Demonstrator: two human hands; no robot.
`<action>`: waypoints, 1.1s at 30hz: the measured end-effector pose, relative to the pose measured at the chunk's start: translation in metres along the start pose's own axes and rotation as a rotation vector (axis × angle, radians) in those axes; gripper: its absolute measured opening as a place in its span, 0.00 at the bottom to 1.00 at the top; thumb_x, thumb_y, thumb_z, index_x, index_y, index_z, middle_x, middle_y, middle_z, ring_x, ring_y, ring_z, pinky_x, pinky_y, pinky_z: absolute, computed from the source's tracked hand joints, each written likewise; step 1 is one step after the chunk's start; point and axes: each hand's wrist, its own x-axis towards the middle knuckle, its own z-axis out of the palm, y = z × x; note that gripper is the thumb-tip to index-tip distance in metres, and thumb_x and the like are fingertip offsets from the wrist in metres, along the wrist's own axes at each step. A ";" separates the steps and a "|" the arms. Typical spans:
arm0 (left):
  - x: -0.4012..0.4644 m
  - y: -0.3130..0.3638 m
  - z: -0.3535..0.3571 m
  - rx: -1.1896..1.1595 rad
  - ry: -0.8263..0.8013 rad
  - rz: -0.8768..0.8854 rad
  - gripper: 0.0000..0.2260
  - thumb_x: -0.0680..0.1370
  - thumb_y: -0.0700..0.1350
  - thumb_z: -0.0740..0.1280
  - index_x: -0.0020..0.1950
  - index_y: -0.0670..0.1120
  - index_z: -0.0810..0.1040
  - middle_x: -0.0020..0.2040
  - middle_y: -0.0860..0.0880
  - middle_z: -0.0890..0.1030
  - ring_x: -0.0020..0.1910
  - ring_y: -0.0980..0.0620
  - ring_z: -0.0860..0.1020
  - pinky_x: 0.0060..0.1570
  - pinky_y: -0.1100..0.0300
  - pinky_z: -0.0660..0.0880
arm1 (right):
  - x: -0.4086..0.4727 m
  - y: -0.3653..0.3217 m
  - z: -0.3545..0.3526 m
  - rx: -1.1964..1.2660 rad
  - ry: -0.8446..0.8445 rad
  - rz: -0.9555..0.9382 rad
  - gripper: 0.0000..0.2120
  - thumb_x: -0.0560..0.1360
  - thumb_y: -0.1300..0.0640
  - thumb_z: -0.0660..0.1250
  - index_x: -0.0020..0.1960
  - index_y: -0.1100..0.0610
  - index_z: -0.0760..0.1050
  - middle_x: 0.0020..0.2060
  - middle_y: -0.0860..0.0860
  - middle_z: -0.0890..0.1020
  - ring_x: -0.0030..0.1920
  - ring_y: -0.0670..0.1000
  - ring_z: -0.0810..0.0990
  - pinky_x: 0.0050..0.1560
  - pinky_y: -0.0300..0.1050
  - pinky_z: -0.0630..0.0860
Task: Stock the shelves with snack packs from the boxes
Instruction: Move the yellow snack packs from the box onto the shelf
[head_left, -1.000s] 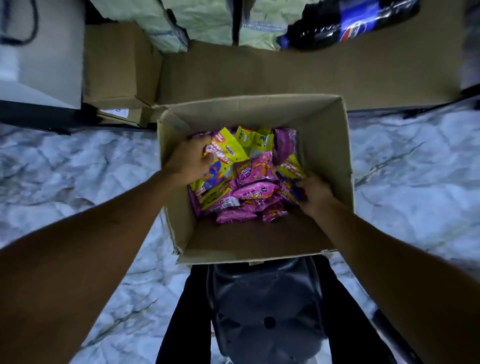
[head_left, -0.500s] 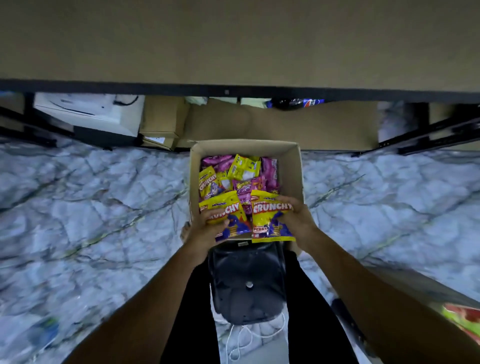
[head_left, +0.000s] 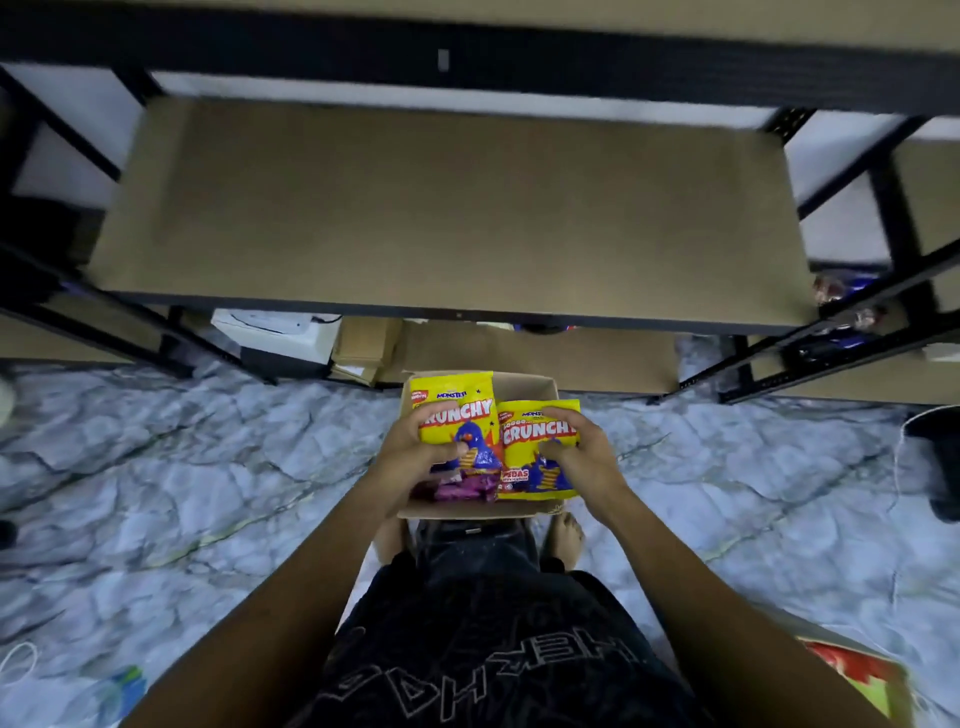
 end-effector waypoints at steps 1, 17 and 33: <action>-0.008 0.011 0.002 0.013 0.004 0.036 0.23 0.70 0.34 0.75 0.60 0.54 0.78 0.60 0.48 0.78 0.53 0.51 0.81 0.41 0.57 0.80 | -0.011 -0.011 -0.005 -0.003 0.011 -0.031 0.18 0.75 0.67 0.67 0.60 0.49 0.76 0.50 0.51 0.81 0.48 0.56 0.83 0.52 0.56 0.81; -0.137 0.267 0.055 0.251 -0.102 0.787 0.27 0.69 0.31 0.75 0.63 0.51 0.74 0.54 0.59 0.78 0.49 0.62 0.81 0.46 0.66 0.78 | -0.130 -0.219 -0.100 0.158 0.161 -0.862 0.26 0.74 0.71 0.67 0.61 0.44 0.75 0.57 0.48 0.80 0.54 0.50 0.82 0.48 0.52 0.83; -0.067 0.400 0.104 0.433 -0.060 0.923 0.29 0.71 0.33 0.74 0.68 0.50 0.71 0.60 0.52 0.73 0.52 0.59 0.78 0.42 0.72 0.76 | -0.070 -0.363 -0.148 0.284 0.386 -0.795 0.22 0.75 0.69 0.67 0.63 0.49 0.73 0.51 0.48 0.78 0.43 0.46 0.81 0.49 0.57 0.82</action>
